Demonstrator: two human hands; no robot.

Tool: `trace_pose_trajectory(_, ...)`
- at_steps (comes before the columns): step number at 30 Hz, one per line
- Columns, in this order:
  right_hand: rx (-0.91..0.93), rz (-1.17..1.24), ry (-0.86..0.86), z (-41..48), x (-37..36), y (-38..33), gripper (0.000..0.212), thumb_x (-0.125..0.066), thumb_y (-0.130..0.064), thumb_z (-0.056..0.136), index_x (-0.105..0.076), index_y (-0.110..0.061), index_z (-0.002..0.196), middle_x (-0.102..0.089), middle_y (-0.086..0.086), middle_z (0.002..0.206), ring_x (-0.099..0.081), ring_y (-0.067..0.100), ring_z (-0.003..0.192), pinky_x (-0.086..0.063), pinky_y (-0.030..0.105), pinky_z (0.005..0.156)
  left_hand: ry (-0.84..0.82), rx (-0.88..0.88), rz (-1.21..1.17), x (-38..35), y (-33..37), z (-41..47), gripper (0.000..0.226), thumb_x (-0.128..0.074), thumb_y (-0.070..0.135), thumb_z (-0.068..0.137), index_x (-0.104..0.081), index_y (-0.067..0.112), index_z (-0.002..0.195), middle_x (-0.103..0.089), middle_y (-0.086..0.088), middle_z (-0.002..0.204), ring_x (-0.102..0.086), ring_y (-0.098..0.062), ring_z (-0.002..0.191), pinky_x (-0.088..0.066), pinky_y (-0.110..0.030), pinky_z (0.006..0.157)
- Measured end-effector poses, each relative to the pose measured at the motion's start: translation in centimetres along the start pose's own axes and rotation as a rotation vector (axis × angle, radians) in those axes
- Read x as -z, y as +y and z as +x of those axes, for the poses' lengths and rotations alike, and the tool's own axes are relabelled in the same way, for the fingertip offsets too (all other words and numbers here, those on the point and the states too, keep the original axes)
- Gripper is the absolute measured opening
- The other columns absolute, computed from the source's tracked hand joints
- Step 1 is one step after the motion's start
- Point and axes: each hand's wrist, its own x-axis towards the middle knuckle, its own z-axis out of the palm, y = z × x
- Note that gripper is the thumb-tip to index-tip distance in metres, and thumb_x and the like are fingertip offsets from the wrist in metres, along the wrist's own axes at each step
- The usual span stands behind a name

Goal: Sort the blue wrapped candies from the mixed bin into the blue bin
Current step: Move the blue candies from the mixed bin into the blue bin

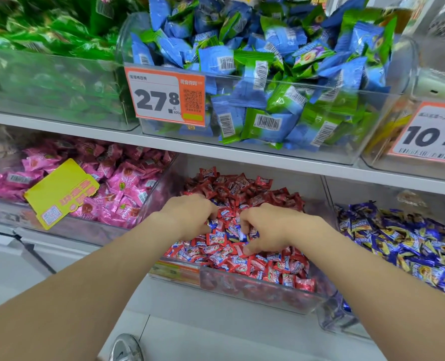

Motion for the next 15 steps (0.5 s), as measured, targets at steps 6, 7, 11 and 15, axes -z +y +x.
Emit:
trace_pose_trajectory(6, 0.017, -0.076, 0.137, 0.4, -0.7, -0.4, 0.035, -0.07, -0.048, 0.096, -0.062, -0.027, 0.124, -0.06, 0.001, 0.115, -0.062, 0.028, 0.104, -0.056, 0.043, 0.085, -0.032, 0.006, 0.004, 0.2, 0.3, -0.3, 0.023, -0.06, 0.044, 0.097, -0.056, 0.027, 0.113, -0.053, 0.0, 0.113, -0.054, -0.025, 0.091, -0.044, -0.037, 0.07)
trace_pose_trajectory(7, 0.016, -0.082, 0.138, 0.5, -1.0, -0.6, 0.03, -0.071, -0.047, 0.095, -0.064, -0.026, 0.117, -0.062, 0.001, 0.112, -0.063, 0.028, 0.101, -0.057, 0.043, 0.083, -0.035, 0.009, -0.012, 0.3, 0.4, -0.4, 0.022, -0.057, 0.045, 0.097, -0.055, 0.026, 0.109, -0.052, 0.0, 0.11, -0.054, -0.025, 0.091, -0.045, -0.037, 0.071)
trace_pose_trajectory(11, -0.007, -0.055, 0.157, 0.8, -0.9, -0.6, 0.026, -0.071, -0.044, 0.087, -0.058, -0.021, 0.086, -0.059, 0.001, 0.087, -0.059, 0.023, 0.079, -0.048, 0.035, 0.063, 0.076, 0.049, -0.135, 1.3, 0.9, -0.7, 0.025, -0.036, 0.044, 0.103, -0.05, 0.027, 0.092, -0.057, -0.004, 0.108, -0.055, -0.028, 0.091, -0.041, -0.039, 0.074)
trace_pose_trajectory(15, -0.011, 0.121, 0.235, 0.9, 0.1, 0.1, 0.036, -0.067, -0.041, 0.086, -0.055, -0.01, 0.072, -0.049, 0.005, 0.062, -0.044, 0.025, 0.058, -0.037, 0.036, 0.055, 0.257, 0.121, -0.196, 1.8, 0.5, -0.4, 0.05, -0.037, 0.062, 0.104, -0.054, 0.024, 0.075, -0.058, 0.002, 0.078, -0.054, -0.028, 0.073, -0.042, -0.036, 0.067)
